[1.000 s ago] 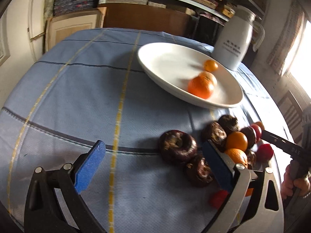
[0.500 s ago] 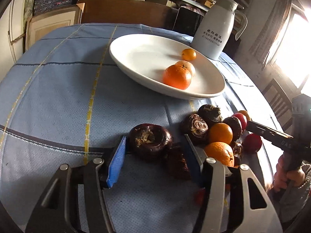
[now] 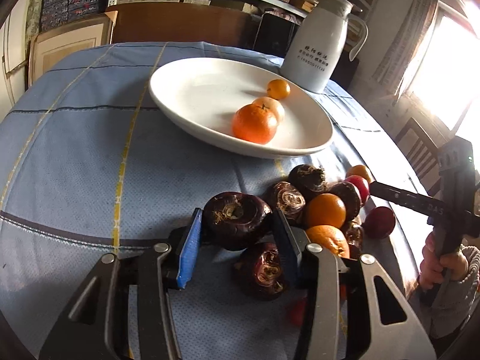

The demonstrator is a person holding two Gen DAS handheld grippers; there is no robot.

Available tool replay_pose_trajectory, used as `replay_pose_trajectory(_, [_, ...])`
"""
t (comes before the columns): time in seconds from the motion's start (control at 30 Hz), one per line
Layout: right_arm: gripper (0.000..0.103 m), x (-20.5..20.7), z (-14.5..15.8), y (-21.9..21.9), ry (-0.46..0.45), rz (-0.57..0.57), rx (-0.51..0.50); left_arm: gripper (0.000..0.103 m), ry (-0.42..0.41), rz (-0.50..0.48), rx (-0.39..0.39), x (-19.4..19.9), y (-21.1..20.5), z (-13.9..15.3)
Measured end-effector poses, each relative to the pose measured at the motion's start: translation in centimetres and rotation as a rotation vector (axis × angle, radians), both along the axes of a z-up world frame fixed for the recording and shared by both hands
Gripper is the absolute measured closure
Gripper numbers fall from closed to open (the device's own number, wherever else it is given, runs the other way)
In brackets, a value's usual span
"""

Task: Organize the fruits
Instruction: 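Grasp a dark brown fruit with the left gripper while the right gripper grasps a small orange, then place both held fruits in the white plate and open both grippers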

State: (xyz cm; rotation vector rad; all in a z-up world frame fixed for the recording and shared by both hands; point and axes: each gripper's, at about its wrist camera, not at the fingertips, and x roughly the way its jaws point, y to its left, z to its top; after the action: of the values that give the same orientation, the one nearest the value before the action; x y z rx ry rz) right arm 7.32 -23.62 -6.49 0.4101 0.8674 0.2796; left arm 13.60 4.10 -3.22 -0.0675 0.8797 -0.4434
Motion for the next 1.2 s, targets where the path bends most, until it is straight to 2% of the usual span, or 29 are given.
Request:
replay_pose_trajectory(0.1, [0.064, 0.3, 0.0, -0.1, 0.005, -0.027, 0.011, 0.057, 0.021, 0.003, 0.013, 0.3, -0.1, -0.4])
replay_pose_trajectory(0.27, [0.064, 1.1, 0.3, -0.7, -0.001, -0.047, 0.065, 0.057, 0.027, 0.007, 0.008, 0.7, 0.0, -0.5])
replay_pose_trajectory(0.33, [0.064, 2.0, -0.2, -0.1, 0.026, -0.043, 0.043, 0.056, 0.031, 0.018, -0.003, 1.3, 0.0, -0.5])
replay_pose_trajectory(0.57, [0.066, 1.8, -0.3, 0.0, 0.018, -0.049, 0.034, 0.057, 0.016, 0.009, 0.027, 1.6, -0.8, -0.4])
replay_pose_trajectory(0.73, [0.066, 1.2, -0.1, -0.1, 0.002, -0.062, 0.016, 0.058, -0.103, -0.019, 0.123, -0.2, -2.4, 0.7])
replay_pose_trajectory(0.83, [0.066, 0.4, 0.7, -0.5, -0.037, -0.09, 0.018, 0.058, -0.169, 0.0, 0.15, -1.1, -2.4, 1.5])
replay_pose_trajectory(0.93, [0.066, 0.1, 1.5, -0.6, -0.077, -0.093, 0.033, 0.058, -0.206, 0.026, 0.104, -0.9, -1.7, 3.0])
replay_pose_trajectory(1.03, [0.066, 1.0, 3.2, -0.2, -0.117, -0.07, 0.053, 0.058, -0.201, 0.049, 0.06, 1.0, -1.5, 4.4])
replay_pose_trajectory(1.2, [0.066, 5.7, 5.1, 2.2, -0.125, -0.038, 0.072, 0.057, -0.179, 0.079, 0.02, 5.0, -1.8, 5.2])
